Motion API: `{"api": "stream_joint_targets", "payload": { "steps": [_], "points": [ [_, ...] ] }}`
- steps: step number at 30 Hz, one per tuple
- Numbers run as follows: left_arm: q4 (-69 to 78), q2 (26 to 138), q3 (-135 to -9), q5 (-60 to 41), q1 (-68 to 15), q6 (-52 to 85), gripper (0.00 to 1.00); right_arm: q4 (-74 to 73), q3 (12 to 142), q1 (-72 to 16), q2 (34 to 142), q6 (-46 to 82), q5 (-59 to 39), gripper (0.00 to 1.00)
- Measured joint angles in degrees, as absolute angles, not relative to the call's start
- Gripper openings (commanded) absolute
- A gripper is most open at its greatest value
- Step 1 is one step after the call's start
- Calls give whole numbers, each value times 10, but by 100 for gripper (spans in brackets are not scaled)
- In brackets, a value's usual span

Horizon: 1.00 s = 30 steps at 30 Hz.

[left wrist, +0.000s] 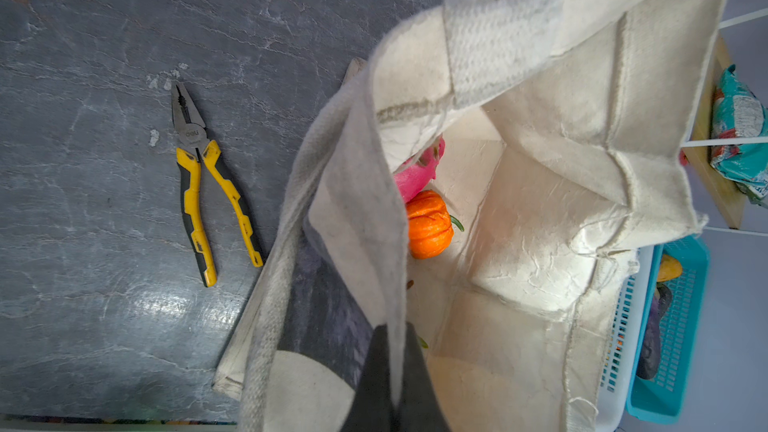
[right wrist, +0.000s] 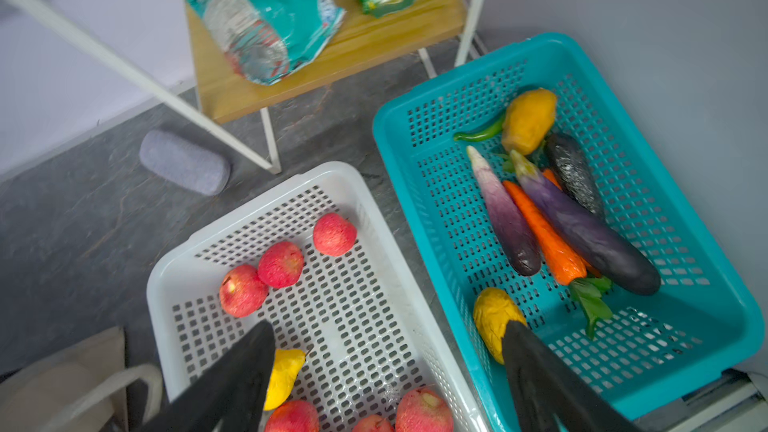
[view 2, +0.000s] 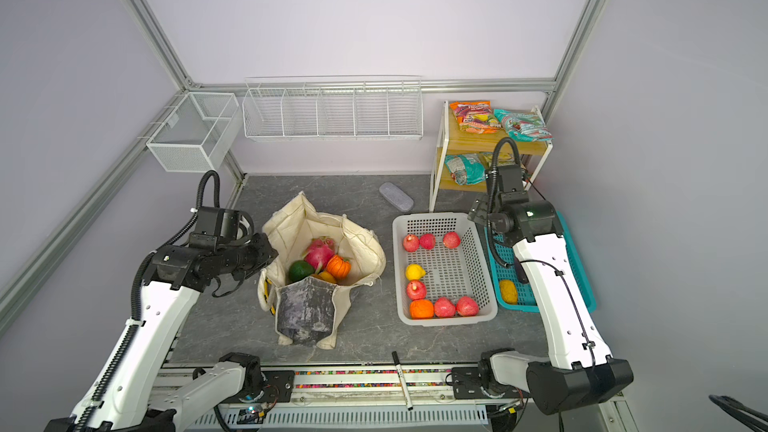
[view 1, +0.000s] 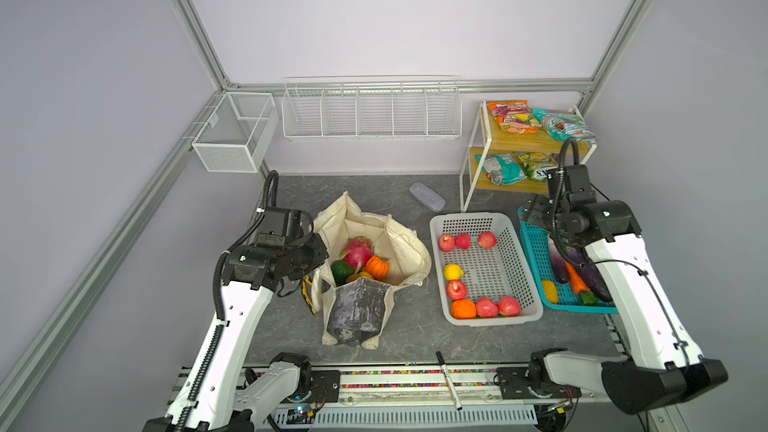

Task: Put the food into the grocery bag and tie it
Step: 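Move the right gripper up to the snack packets on the wooden shelf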

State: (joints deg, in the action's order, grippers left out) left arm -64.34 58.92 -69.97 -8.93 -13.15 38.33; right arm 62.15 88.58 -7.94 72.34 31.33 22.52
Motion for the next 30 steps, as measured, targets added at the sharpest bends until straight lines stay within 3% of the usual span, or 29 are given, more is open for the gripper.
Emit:
{"api": "stream_joint_targets", "payload": {
  "steps": [13, 30],
  "points": [
    [-644, 593, -707, -90, -131, 383, 1, 519, 957, 90, 729, 396, 121, 88],
    [-646, 589, -708, -88, -131, 383, 1, 336, 1100, 153, 898, 633, -72, 88]
  ]
}}
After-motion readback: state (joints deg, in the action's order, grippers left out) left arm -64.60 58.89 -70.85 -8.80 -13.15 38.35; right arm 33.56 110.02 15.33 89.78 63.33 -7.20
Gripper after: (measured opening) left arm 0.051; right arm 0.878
